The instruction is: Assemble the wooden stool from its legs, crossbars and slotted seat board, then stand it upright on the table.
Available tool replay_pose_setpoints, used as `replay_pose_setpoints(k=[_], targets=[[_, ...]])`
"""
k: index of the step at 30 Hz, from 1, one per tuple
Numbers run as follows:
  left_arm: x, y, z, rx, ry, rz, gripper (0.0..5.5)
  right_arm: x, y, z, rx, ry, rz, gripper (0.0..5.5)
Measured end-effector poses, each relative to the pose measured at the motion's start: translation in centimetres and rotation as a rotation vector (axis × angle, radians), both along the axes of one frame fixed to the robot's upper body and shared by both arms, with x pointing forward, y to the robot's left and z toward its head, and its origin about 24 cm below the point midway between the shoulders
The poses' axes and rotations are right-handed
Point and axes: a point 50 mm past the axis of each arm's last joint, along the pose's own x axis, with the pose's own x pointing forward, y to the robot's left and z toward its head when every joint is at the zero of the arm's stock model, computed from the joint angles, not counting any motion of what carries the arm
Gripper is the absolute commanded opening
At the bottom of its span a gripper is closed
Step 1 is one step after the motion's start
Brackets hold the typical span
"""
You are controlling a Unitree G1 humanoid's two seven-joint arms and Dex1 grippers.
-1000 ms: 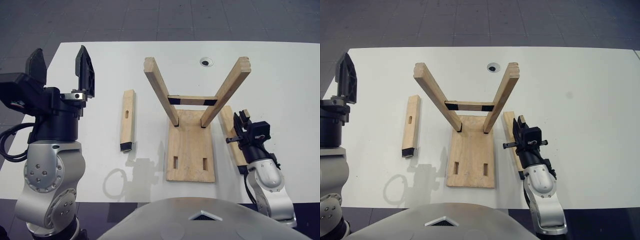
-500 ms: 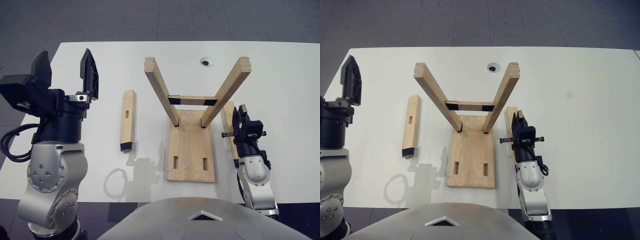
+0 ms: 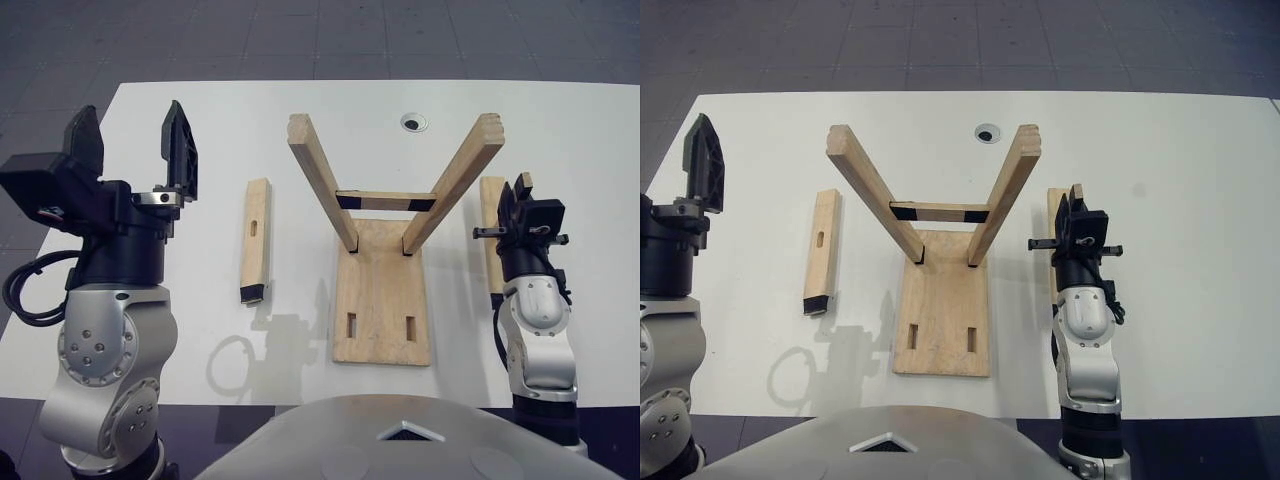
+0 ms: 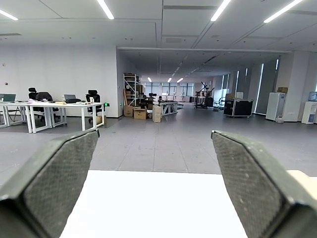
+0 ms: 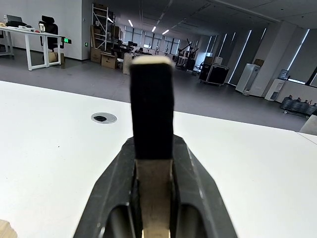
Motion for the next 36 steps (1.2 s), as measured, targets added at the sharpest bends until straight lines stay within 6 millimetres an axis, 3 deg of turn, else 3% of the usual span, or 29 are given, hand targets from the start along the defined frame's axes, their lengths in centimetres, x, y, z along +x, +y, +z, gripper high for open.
replay_pose_setpoints(k=[4, 7, 30, 36], targets=[[0.0, 0.0, 0.0, -0.004, 0.0, -0.001, 4.21, 0.1, 0.0, -2.6, 0.029, 0.062, -0.021, 0.41], [0.0, -0.1, -0.1, -0.007, 0.004, -0.006, 4.21, 0.1, 0.3, -3.3, 0.041, 0.036, -0.026, 0.41], [-0.1, -0.4, -0.7, -0.034, 0.028, -0.009, 4.21, -0.2, 0.0, -2.2, 0.017, 0.048, -0.025, 0.41], [-0.1, -0.4, -0.7, -0.032, 0.027, -0.007, 4.21, -0.5, -0.3, -2.6, 0.008, 0.095, -0.014, 1.81]])
